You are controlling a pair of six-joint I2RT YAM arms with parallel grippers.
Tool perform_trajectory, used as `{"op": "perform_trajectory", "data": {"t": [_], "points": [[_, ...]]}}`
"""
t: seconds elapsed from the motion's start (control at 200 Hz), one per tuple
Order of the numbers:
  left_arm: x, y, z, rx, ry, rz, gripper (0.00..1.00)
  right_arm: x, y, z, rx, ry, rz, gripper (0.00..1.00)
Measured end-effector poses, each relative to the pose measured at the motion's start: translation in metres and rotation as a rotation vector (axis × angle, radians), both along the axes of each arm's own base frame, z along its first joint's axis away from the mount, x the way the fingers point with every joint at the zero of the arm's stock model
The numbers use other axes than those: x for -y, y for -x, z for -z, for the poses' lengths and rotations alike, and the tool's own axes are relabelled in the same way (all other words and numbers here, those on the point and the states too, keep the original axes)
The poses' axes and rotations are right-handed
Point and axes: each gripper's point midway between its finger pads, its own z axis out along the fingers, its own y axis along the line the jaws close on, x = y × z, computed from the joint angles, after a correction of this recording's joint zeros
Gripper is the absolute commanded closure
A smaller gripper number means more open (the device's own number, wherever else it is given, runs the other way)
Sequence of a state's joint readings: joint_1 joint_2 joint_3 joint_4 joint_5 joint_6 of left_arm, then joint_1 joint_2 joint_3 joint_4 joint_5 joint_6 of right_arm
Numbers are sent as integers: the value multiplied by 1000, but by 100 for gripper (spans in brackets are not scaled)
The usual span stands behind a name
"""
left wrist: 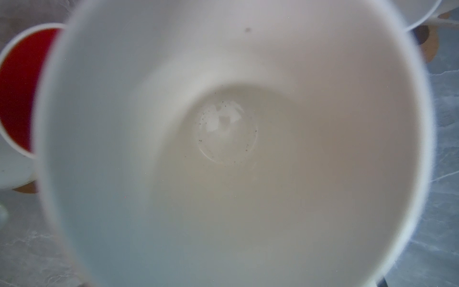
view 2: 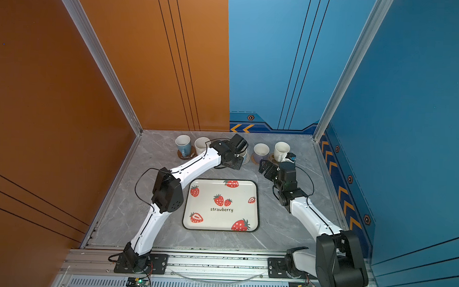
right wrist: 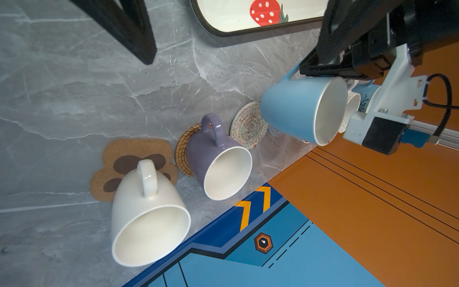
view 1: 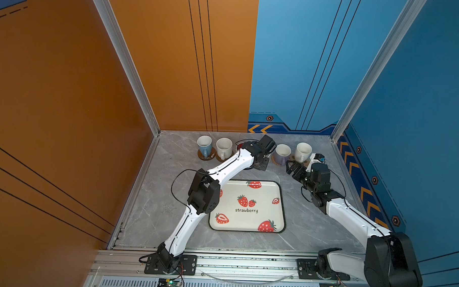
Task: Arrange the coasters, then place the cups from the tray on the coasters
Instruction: 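Carry the light-blue mug with the left gripper toward the empty woven coaster, then lower the light-blue mug onto the woven coaster beside the red-inside mug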
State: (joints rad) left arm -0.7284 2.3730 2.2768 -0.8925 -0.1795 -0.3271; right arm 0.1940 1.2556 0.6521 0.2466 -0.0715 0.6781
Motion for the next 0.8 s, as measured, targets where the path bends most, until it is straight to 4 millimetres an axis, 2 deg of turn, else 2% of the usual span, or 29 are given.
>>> {"op": "perform_trajectory", "data": {"t": [0.456,0.801], "points": [[4,-20,4,28,3,11,100,-3,-2,11,-28,-8,-21,1],[1,-34,21,23,-9,3,100,-8,-4,19,-45,-17,-45,1]]}}
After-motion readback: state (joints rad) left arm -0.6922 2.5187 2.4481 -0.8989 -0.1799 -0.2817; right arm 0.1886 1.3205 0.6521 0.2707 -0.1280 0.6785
